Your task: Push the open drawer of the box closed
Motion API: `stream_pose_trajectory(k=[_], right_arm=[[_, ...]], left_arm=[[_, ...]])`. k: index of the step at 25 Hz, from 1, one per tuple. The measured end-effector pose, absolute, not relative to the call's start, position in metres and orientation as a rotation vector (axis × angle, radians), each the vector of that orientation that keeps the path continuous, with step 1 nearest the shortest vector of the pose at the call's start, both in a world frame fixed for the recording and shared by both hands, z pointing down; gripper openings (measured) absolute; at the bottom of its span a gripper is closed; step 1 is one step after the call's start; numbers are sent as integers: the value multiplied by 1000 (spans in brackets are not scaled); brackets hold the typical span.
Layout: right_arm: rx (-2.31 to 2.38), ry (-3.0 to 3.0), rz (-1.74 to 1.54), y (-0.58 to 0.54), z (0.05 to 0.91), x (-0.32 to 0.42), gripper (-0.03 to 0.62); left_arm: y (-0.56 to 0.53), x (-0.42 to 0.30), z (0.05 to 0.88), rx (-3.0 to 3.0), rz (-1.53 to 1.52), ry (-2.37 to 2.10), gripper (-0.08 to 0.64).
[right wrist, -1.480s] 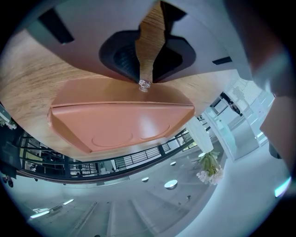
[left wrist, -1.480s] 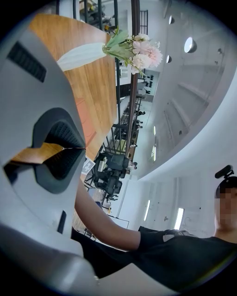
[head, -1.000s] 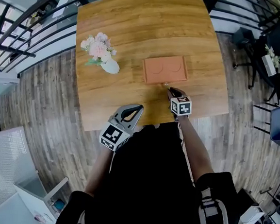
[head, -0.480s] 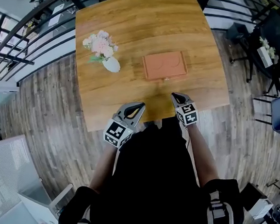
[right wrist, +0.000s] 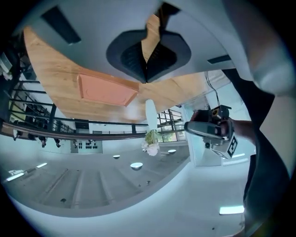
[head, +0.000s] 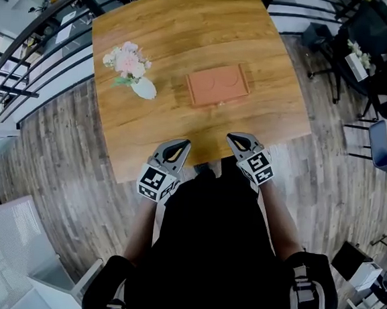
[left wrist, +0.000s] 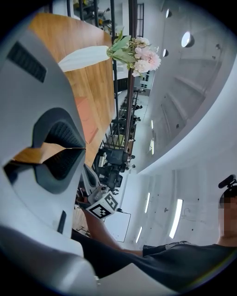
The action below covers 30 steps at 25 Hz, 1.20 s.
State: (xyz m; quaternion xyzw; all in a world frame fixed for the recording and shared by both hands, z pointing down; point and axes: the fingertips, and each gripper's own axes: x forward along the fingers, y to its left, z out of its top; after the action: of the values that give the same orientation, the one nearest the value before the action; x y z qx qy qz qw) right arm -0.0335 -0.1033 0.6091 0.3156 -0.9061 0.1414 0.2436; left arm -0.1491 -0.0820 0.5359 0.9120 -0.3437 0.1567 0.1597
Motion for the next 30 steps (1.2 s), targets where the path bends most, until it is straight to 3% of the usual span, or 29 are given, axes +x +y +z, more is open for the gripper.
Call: stream_pose_trajectory(k=[9,30], right_arm=[[854,-2612,247,-101,544,-38,15],[845,-2640,254,-95,537,-40,14]], left_arm=[[-80,-145,536,2609,448,-1002,24],[-85,-130,527,2640,457,-970,25]])
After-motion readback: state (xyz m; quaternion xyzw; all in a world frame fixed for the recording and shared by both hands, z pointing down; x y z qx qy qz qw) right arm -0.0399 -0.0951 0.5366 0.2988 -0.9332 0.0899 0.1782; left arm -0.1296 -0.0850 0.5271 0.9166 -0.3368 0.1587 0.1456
